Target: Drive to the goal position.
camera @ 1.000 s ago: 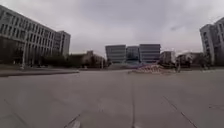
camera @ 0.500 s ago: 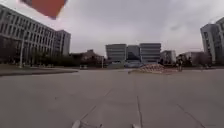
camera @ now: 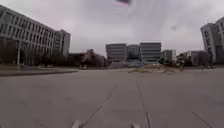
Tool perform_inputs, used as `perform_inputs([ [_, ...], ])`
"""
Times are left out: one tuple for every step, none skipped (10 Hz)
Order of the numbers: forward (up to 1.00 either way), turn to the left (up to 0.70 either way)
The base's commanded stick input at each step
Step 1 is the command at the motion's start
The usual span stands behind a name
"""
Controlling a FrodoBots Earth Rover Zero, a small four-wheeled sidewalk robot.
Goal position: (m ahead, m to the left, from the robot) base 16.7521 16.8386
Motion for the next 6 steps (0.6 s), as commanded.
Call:
perform_inputs([
  [0.70,0.00],
  [0.70,0.00],
  [0.70,0.00],
  [0.70,0.03],
  [0.70,0.08],
  [0.70,0.32],
])
